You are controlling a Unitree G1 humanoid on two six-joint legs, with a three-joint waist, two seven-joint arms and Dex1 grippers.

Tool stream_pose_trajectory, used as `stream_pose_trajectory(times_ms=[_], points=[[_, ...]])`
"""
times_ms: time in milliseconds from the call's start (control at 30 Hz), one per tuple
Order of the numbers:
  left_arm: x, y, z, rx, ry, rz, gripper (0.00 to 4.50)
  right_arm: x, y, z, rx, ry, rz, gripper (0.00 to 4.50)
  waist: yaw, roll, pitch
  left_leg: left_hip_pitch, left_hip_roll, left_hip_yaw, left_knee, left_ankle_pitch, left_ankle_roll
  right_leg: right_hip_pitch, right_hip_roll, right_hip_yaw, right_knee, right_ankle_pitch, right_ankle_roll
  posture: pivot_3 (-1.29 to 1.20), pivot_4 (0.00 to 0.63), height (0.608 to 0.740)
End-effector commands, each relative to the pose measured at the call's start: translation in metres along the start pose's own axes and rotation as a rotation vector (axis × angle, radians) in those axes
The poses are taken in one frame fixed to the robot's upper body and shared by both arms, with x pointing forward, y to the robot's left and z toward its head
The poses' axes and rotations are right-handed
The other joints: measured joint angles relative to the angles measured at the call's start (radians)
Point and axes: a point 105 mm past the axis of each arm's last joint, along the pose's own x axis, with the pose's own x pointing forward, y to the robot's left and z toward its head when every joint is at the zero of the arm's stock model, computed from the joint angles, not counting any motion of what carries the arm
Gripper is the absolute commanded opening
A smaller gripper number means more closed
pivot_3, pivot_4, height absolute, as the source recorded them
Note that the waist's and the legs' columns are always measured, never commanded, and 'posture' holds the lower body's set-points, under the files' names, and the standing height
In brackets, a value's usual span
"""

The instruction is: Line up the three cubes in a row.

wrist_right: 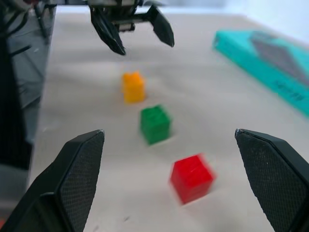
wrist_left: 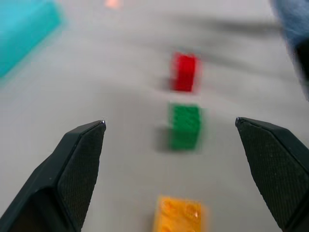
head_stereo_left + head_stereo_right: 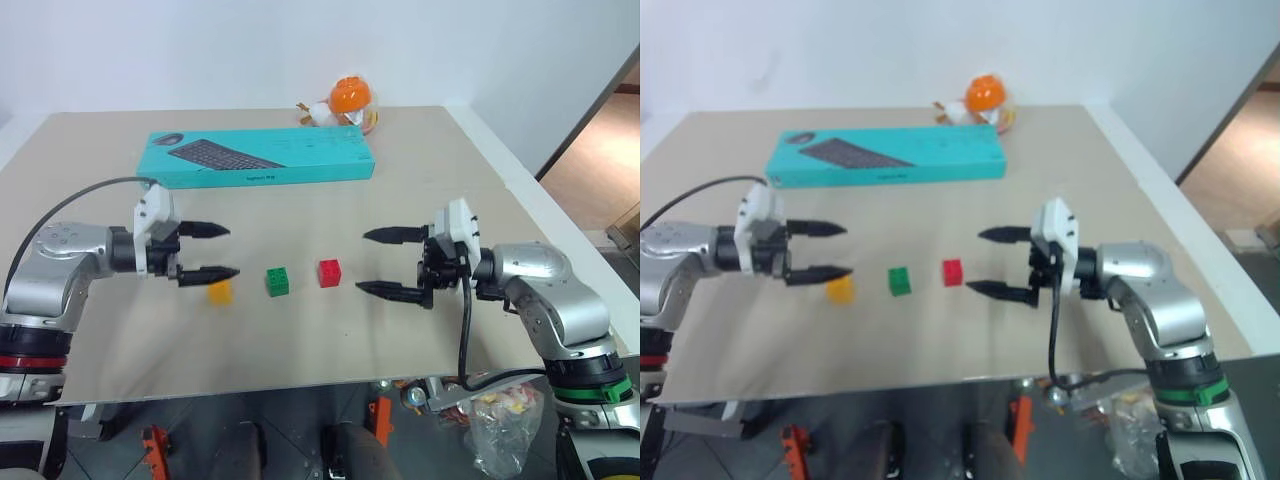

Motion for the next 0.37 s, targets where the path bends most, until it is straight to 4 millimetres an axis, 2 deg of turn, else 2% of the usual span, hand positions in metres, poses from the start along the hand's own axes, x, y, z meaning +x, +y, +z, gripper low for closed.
stream_pose_trajectory(times_ms=[33,167,367], points=[[-0.004,0.030,0.005,0.042,-0.052,0.229,4.46,-0.009,-0.031,-0.002,-0.060,0.018,-0.167,4.50,0.000,0.000,0.000,0.001,0.000,0.001,0.000,0.000,0.000,0.001,0.000,0.001,0.000,0.000,0.000,0.00,0.150,0.740],[-0.007,0.056,-0.018,0.038,-0.041,0.468,4.46,-0.004,-0.062,-0.013,-0.048,0.010,-0.345,4.50,-0.004,0.000,0.000,0.001,0.000,0.002,0.000,0.000,0.000,0.000,0.000,0.003,0.000,0.003,0.004,0.00,0.150,0.740],[-0.012,0.056,-0.032,0.045,-0.033,0.541,4.46,0.004,-0.071,-0.022,-0.003,-0.006,-0.412,4.50,-0.003,0.000,0.000,-0.001,0.000,0.002,-0.001,0.000,0.000,-0.001,0.001,0.003,0.000,0.003,0.005,0.00,0.150,0.740]])
